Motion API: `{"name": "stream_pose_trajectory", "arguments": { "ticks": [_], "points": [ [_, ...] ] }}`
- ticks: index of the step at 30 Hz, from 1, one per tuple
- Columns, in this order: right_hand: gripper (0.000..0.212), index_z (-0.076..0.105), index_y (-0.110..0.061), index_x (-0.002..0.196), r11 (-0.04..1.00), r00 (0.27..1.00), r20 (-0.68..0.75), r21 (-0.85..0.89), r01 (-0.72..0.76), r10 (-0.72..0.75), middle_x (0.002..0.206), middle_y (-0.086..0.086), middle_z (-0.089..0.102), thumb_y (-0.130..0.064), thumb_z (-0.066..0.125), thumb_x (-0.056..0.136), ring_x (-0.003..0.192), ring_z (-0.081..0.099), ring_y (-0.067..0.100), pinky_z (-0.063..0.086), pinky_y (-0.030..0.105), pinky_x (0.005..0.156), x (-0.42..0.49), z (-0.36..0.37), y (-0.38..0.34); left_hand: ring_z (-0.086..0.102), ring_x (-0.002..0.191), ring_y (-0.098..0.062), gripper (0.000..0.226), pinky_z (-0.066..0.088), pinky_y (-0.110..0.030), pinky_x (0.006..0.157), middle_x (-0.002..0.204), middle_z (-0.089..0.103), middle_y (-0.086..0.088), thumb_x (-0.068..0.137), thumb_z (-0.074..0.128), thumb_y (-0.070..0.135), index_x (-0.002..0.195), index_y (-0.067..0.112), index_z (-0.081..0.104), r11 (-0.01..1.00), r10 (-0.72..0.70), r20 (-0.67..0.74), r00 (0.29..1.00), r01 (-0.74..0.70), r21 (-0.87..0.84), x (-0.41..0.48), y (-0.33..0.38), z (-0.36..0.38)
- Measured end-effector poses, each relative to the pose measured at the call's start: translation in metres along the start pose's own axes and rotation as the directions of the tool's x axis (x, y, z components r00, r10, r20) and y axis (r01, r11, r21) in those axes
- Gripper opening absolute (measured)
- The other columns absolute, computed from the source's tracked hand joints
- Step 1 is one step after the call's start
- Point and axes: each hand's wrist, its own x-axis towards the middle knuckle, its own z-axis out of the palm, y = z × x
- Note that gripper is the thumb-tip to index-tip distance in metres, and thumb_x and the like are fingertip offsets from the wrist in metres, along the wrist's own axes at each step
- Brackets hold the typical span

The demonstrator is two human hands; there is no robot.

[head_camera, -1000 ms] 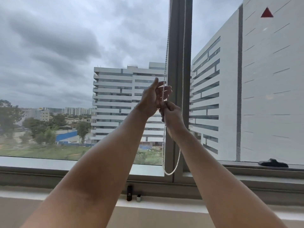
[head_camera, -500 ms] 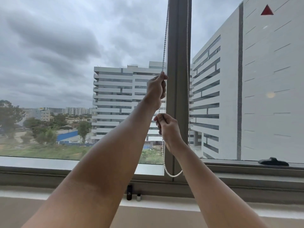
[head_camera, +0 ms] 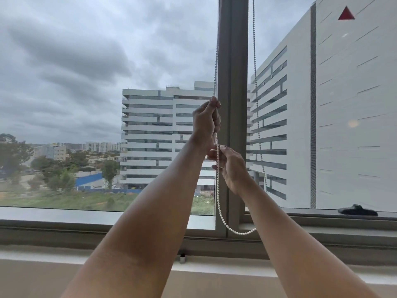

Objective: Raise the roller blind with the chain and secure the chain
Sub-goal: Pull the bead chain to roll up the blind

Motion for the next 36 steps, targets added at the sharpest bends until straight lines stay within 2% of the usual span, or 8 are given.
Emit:
{"name": "stream_pose_trajectory", "arguments": {
  "ticks": [5, 10, 14, 17, 23, 29, 33, 36],
  "points": [
    [0.036, 0.062, -0.019, 0.078, 0.994, 0.999, -0.039, 0.101, 0.038, -0.035, 0.061, -0.009, 0.067, -0.02, 0.032, 0.098, 0.075, 0.058, 0.011, 0.044, 0.029, 0.07, 0.018, 0.001, -0.023, 0.029, 0.028, 0.0, 0.033, 0.022, -0.012, 0.03, 0.033, 0.037, 0.011, 0.098, 0.037, 0.016, 0.068, 0.011, 0.05, 0.998, -0.055, 0.021, 0.998, 0.056, -0.029, -0.029, -0.026, -0.016],
    [0.028, 0.057, -0.017, 0.084, 0.993, 0.993, -0.069, 0.068, 0.096, -0.091, 0.082, 0.001, 0.064, -0.023, 0.034, 0.098, 0.075, 0.06, 0.014, 0.045, 0.027, 0.068, 0.036, 0.017, -0.058, 0.023, 0.029, 0.0, 0.034, 0.019, -0.012, 0.029, 0.035, 0.032, 0.012, 0.098, 0.037, 0.016, 0.065, 0.016, 0.048, 0.986, -0.146, -0.002, 0.989, 0.145, -0.085, -0.057, -0.058, -0.026],
    [0.022, 0.053, -0.014, 0.093, 0.991, 0.993, -0.055, 0.068, 0.112, -0.108, 0.084, 0.0, 0.062, -0.024, 0.034, 0.098, 0.078, 0.06, 0.013, 0.047, 0.027, 0.069, 0.043, 0.029, -0.077, 0.023, 0.032, 0.001, 0.035, 0.015, -0.012, 0.031, 0.037, 0.032, 0.012, 0.098, 0.038, 0.018, 0.063, 0.016, 0.047, 0.976, -0.194, -0.001, 0.981, 0.193, -0.097, -0.079, -0.082, -0.035],
    [0.021, 0.053, -0.012, 0.098, 0.994, 0.985, -0.139, 0.007, 0.105, -0.103, 0.08, -0.001, 0.06, -0.023, 0.035, 0.098, 0.07, 0.056, 0.011, 0.043, 0.024, 0.059, 0.047, 0.034, -0.084, 0.022, 0.032, 0.0, 0.033, 0.012, -0.015, 0.034, 0.037, 0.033, 0.012, 0.097, 0.039, 0.019, 0.066, 0.015, 0.048, 0.968, -0.227, 0.005, 0.974, 0.226, -0.112, -0.092, -0.095, -0.044],
    [0.034, 0.06, -0.018, 0.067, 0.987, 0.974, -0.173, -0.098, 0.13, -0.145, 0.062, -0.001, 0.05, -0.016, 0.042, 0.096, 0.05, 0.035, 0.008, 0.025, 0.02, 0.043, 0.052, 0.028, -0.08, 0.022, 0.033, 0.0, 0.033, 0.012, -0.015, 0.035, 0.037, 0.031, 0.013, 0.098, 0.037, 0.02, 0.068, 0.014, 0.048, 0.963, -0.245, 0.047, 0.968, 0.248, -0.103, -0.097, -0.105, -0.055],
    [0.036, 0.06, -0.02, 0.063, 0.963, 0.95, -0.189, -0.153, 0.221, -0.248, 0.061, -0.002, 0.049, -0.01, 0.045, 0.094, 0.052, 0.038, 0.005, 0.03, 0.015, 0.045, 0.053, 0.031, -0.076, 0.028, 0.035, -0.003, 0.033, 0.025, -0.013, 0.034, 0.04, 0.036, 0.01, 0.095, 0.042, 0.026, 0.068, 0.016, 0.058, 0.953, -0.285, 0.147, 0.947, 0.296, -0.06, -0.087, -0.105, -0.065],
    [0.036, 0.059, -0.02, 0.064, 0.962, 0.95, -0.17, -0.128, 0.243, -0.263, 0.061, -0.002, 0.048, -0.008, 0.043, 0.094, 0.052, 0.037, 0.004, 0.029, 0.011, 0.042, 0.051, 0.035, -0.074, 0.05, 0.049, -0.005, 0.03, 0.039, -0.017, 0.048, 0.057, 0.059, 0.005, 0.088, 0.046, 0.034, 0.076, 0.017, 0.068, 0.928, -0.362, 0.22, 0.906, 0.372, -0.006, -0.074, -0.094, -0.071],
    [0.035, 0.06, -0.02, 0.065, 0.96, 0.951, -0.165, -0.147, 0.24, -0.263, 0.06, -0.004, 0.048, -0.009, 0.044, 0.094, 0.052, 0.037, 0.003, 0.029, 0.012, 0.043, 0.047, 0.036, -0.068, 0.061, 0.066, -0.007, 0.034, 0.043, -0.024, 0.066, 0.07, 0.069, 0.005, 0.094, 0.039, 0.031, 0.082, 0.017, 0.068, 0.934, -0.352, 0.172, 0.92, 0.358, -0.006, -0.054, -0.075, -0.069]
  ]
}}
